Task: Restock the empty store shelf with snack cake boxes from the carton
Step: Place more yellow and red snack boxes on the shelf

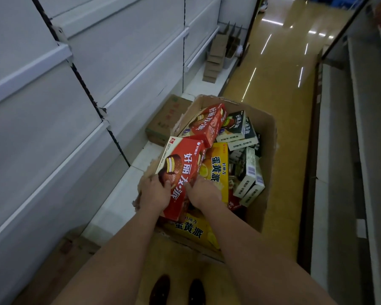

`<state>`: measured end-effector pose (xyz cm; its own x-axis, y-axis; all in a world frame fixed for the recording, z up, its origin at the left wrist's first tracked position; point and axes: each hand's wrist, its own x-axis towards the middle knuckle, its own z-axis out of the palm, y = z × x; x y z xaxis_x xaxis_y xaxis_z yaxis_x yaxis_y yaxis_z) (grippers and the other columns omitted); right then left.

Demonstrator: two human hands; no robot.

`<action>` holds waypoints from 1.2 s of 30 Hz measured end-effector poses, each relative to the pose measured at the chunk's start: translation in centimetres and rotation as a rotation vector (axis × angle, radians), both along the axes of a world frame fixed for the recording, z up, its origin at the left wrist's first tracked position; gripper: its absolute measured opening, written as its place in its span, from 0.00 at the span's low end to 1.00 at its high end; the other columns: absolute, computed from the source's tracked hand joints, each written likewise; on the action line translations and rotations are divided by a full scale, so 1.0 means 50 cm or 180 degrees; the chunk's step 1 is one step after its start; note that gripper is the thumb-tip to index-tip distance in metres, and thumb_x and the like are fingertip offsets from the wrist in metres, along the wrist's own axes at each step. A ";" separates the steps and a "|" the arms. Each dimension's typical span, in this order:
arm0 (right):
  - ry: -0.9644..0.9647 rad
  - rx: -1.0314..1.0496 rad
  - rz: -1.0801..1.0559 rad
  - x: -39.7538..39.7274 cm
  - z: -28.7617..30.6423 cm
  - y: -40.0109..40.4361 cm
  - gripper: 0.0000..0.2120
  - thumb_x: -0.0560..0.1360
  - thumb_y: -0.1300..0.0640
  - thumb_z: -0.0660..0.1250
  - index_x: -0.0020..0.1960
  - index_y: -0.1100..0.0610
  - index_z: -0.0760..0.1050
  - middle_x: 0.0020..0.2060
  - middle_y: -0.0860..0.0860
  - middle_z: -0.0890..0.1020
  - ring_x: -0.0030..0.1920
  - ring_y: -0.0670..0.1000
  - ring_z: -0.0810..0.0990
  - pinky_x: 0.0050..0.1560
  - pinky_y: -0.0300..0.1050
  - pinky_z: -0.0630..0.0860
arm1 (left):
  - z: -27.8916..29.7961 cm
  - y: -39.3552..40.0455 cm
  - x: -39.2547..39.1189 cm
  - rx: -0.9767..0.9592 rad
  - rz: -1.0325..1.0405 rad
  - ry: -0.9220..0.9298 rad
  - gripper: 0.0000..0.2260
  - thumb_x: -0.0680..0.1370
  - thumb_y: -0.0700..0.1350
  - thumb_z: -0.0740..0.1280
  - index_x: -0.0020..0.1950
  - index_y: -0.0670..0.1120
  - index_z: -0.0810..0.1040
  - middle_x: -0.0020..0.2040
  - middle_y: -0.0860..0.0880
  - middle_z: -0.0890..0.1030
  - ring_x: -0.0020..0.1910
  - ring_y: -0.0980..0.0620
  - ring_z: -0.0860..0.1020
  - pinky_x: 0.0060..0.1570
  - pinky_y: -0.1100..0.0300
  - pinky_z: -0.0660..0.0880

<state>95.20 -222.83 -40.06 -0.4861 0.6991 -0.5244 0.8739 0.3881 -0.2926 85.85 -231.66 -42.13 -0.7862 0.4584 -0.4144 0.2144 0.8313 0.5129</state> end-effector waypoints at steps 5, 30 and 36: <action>0.0092 -0.0295 -0.0300 -0.024 -0.010 -0.013 0.28 0.81 0.41 0.52 0.72 0.60 0.58 0.65 0.58 0.74 0.65 0.60 0.72 0.60 0.52 0.71 | -0.008 0.024 0.008 -0.0196 -0.0073 0.0080 0.25 0.81 0.55 0.55 0.75 0.44 0.59 0.71 0.40 0.63 0.71 0.41 0.61 0.65 0.43 0.67; 0.2153 -0.1701 -0.2314 0.037 0.049 0.003 0.28 0.78 0.58 0.64 0.75 0.50 0.58 0.58 0.55 0.79 0.51 0.57 0.81 0.54 0.55 0.79 | 0.003 0.005 0.018 0.0914 0.0650 -0.1727 0.28 0.78 0.64 0.58 0.67 0.42 0.68 0.57 0.42 0.79 0.50 0.44 0.79 0.51 0.50 0.76; 0.2367 -0.1882 -0.2440 0.087 0.119 0.000 0.24 0.79 0.46 0.63 0.71 0.54 0.67 0.54 0.56 0.81 0.44 0.54 0.81 0.47 0.48 0.80 | 0.054 0.025 0.041 0.1185 0.1338 -0.2639 0.32 0.75 0.68 0.58 0.57 0.40 0.76 0.47 0.39 0.83 0.45 0.40 0.82 0.47 0.48 0.79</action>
<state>99.57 -222.84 -34.11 -0.3695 0.6844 -0.6285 0.3623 -0.5168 -0.7757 87.92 -230.40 -39.41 -0.4418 0.4216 -0.7919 -0.6034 0.5135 0.6101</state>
